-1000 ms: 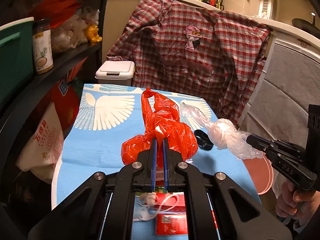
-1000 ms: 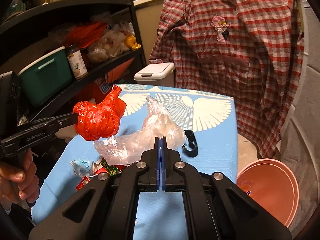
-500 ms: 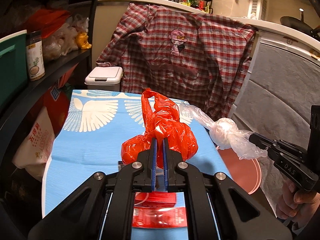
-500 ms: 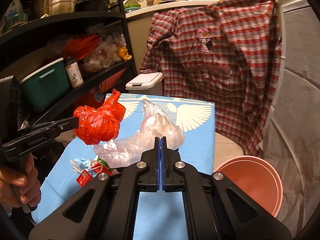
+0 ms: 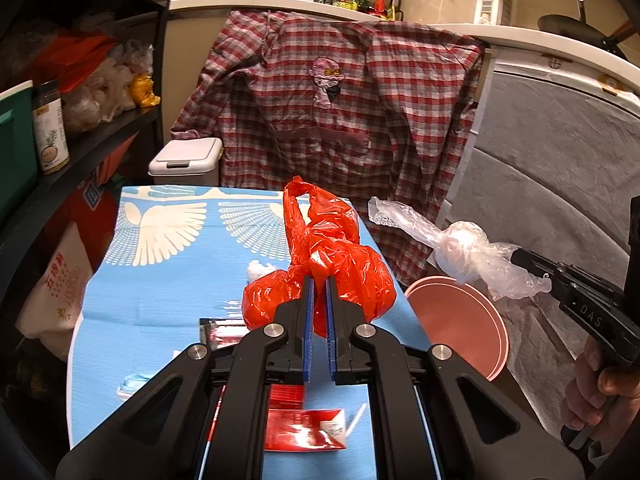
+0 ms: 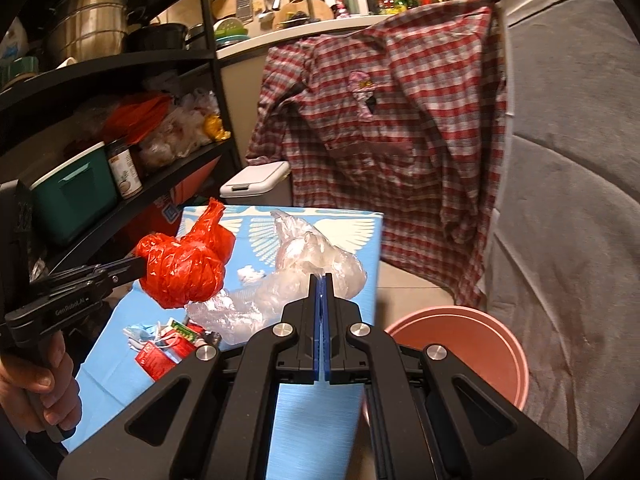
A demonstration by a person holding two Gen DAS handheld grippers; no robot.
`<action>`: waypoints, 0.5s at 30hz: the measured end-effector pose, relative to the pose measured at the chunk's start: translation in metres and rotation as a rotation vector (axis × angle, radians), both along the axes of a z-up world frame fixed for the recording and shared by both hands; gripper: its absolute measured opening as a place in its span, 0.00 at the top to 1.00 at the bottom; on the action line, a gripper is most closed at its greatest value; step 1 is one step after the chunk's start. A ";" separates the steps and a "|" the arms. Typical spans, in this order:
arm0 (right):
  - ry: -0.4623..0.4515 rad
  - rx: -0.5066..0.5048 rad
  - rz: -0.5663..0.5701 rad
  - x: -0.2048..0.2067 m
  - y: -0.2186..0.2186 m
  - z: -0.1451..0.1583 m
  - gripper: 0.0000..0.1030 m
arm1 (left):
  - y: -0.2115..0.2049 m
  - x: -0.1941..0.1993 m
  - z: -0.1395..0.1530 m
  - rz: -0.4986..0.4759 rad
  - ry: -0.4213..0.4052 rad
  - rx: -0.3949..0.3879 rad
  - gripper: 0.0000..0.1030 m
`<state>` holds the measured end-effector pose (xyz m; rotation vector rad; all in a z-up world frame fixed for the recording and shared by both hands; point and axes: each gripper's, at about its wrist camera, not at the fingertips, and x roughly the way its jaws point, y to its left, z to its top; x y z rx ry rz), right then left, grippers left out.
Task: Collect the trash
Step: 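Carry the red bag with the left tool while the right tool carries the clear bag to the bucket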
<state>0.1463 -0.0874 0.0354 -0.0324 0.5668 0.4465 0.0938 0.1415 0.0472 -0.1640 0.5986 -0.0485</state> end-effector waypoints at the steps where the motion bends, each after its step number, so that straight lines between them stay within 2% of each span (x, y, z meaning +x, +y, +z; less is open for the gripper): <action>1: -0.003 -0.003 -0.009 0.000 -0.003 0.000 0.99 | -0.003 0.000 0.000 -0.003 0.000 0.000 0.95; 15: 0.005 -0.003 -0.139 0.007 -0.055 0.004 0.99 | -0.045 0.014 -0.004 -0.072 0.009 0.001 0.95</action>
